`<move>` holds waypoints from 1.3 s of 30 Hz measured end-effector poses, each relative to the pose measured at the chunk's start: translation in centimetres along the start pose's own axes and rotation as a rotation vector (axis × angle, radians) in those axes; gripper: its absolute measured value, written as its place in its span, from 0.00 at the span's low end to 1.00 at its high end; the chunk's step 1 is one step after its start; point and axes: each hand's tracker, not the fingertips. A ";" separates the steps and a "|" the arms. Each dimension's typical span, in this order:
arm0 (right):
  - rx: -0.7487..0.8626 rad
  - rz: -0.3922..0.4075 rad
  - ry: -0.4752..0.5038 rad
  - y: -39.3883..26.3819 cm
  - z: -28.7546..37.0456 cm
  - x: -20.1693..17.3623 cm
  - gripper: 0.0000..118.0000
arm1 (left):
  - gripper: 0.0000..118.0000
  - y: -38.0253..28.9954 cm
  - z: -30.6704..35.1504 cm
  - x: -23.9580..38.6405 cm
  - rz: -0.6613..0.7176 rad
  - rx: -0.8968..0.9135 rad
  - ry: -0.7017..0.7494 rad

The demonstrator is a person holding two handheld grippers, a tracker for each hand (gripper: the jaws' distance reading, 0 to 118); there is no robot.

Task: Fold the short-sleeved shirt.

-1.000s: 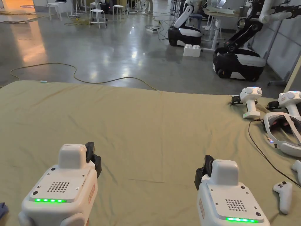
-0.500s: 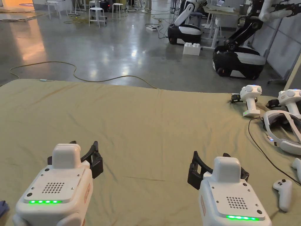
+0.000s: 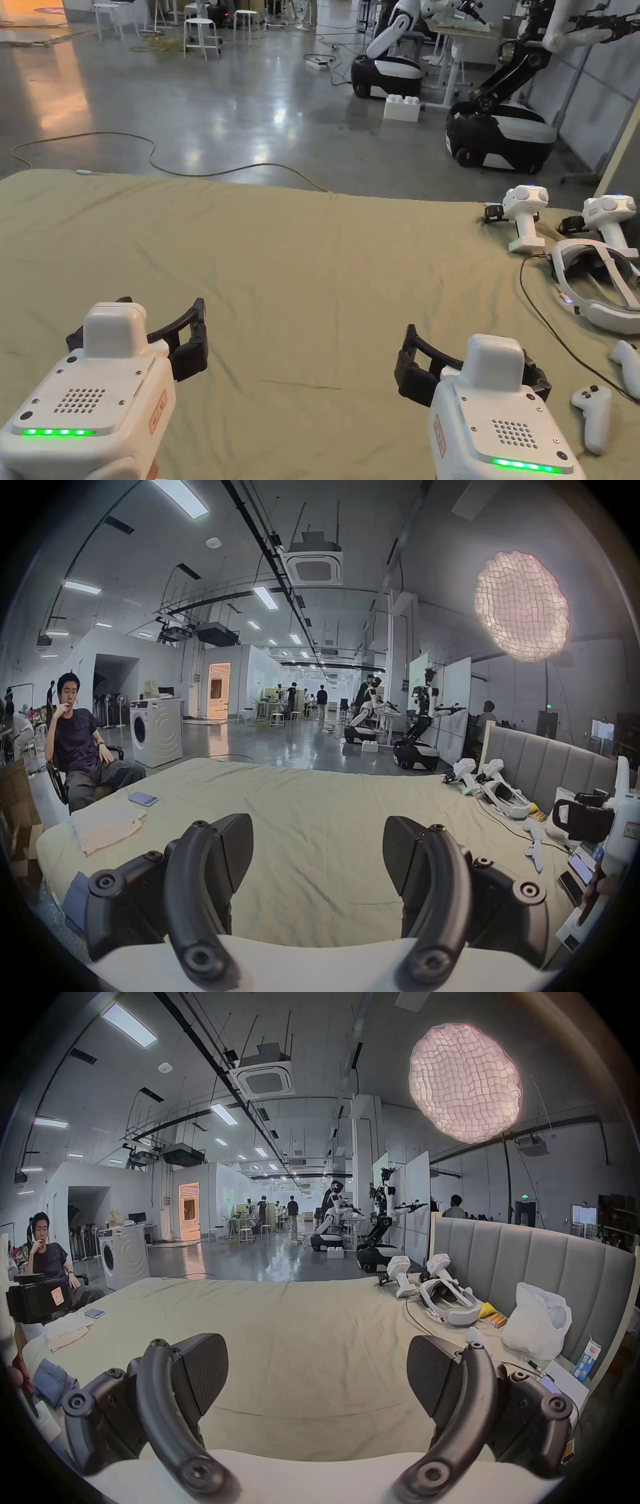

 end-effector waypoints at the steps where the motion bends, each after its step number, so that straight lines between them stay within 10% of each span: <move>1: 0.005 0.004 0.000 0.1 0.0 0.1 0.90 | 0.70 0.0 0.0 0.1 -0.007 0.002 -0.007; 13: 0.001 0.103 -0.198 0.1 -0.9 -1.2 0.90 | 0.70 0.2 0.1 1.5 -0.053 0.015 -0.017; 20: -0.085 -0.054 -0.129 0.0 -1.5 -0.2 0.90 | 0.70 0.1 -0.2 2.0 -0.082 0.010 -0.002; 27: -0.132 0.058 -0.331 0.1 -2.4 -2.1 0.90 | 0.70 -0.3 -0.4 2.1 -0.087 -0.010 -0.007; 39: -0.212 -0.104 -0.183 1.1 -2.6 -1.2 0.91 | 0.70 -0.5 -0.6 1.7 -0.058 -0.022 -0.015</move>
